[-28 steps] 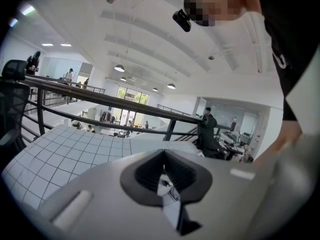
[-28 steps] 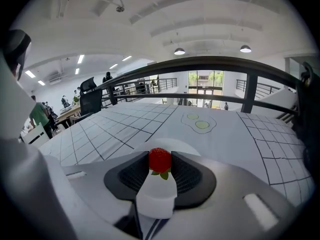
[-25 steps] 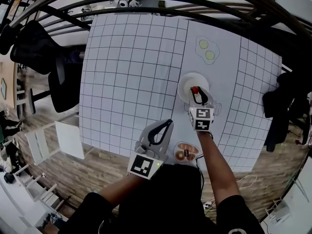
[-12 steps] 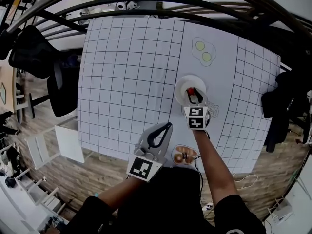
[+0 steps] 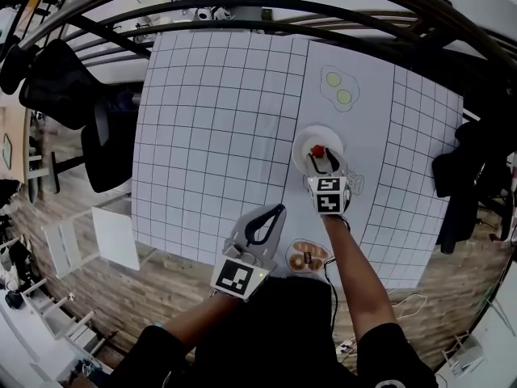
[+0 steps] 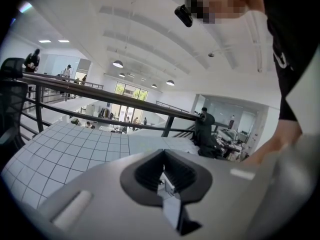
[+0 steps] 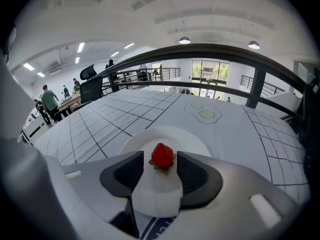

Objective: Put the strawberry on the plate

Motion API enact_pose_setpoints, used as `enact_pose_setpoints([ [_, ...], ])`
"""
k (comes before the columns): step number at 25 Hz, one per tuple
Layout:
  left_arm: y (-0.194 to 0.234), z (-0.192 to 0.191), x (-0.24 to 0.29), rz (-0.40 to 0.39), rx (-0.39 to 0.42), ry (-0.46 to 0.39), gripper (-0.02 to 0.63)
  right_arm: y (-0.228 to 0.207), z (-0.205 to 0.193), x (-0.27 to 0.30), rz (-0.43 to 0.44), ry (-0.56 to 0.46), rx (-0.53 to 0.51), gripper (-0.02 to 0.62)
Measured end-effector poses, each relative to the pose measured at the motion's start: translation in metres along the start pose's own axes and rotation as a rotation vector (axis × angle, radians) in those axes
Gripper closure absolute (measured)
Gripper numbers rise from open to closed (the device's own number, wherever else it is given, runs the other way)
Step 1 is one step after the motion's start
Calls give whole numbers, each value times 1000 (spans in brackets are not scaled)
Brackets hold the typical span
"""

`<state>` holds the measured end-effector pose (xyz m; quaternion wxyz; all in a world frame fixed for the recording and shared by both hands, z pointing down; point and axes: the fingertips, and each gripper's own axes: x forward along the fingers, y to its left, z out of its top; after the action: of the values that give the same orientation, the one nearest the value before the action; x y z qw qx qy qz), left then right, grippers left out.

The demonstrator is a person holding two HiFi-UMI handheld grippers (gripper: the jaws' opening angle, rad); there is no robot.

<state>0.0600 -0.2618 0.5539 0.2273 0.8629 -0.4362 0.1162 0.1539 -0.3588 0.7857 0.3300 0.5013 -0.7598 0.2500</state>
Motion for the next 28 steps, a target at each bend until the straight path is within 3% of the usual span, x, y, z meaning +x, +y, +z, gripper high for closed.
enact_pose_setpoints([
  [9,-19,5,-36,-25,10,-33,597,17,-2,-42,9,-1,11,383],
  [19,-23,12,-80,-8,40,-116,597,47,27,-123,8,-114,24,382],
  [28,-50,21,-143,-24,105,-237,597,112,46,-230,25,-269,53,383],
])
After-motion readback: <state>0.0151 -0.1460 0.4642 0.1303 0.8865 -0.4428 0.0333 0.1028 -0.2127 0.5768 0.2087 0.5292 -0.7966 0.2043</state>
